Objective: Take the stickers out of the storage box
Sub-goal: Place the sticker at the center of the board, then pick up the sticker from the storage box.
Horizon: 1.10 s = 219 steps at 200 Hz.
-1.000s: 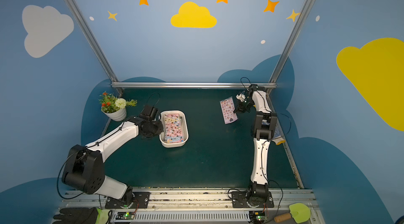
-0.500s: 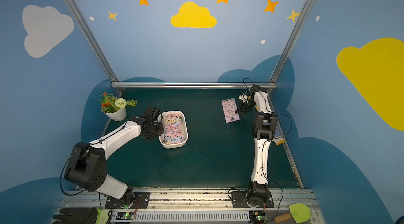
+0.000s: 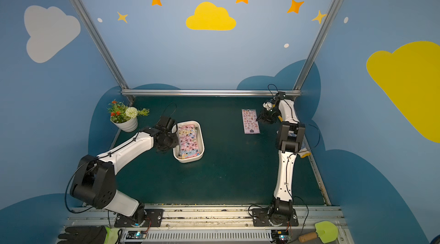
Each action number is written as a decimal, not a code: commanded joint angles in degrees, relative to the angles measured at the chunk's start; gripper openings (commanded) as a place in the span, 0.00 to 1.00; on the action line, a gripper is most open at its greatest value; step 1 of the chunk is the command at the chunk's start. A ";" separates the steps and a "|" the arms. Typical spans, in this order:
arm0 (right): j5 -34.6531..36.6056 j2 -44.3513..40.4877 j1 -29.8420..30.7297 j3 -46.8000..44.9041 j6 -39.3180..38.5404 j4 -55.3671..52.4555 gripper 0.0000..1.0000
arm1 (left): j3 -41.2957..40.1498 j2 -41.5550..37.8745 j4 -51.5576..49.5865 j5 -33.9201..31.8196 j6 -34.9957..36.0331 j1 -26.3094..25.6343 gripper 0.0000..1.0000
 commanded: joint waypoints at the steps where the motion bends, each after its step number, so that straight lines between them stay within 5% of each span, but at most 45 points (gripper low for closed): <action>1: -0.91 -9.59 2.01 -3.80 2.93 4.27 0.53 | 0.30 -3.52 -0.56 -2.08 -1.64 0.13 0.22; 55: 0.84 -26.37 11.66 -11.36 7.78 7.79 0.61 | -1.65 -7.86 1.04 -2.31 -3.23 0.68 0.44; 87: 10.45 -37.12 21.76 -17.51 8.09 11.04 0.65 | -3.57 -9.54 2.81 -5.16 -5.35 1.13 0.58; 144: 16.36 -53.66 36.58 -37.13 12.70 24.25 0.74 | -5.36 -6.51 5.24 -4.59 -4.45 1.62 0.61; 219: 16.60 -60.27 44.03 -53.16 17.78 30.55 0.76 | -6.54 -1.39 9.96 -5.28 -5.36 1.37 0.57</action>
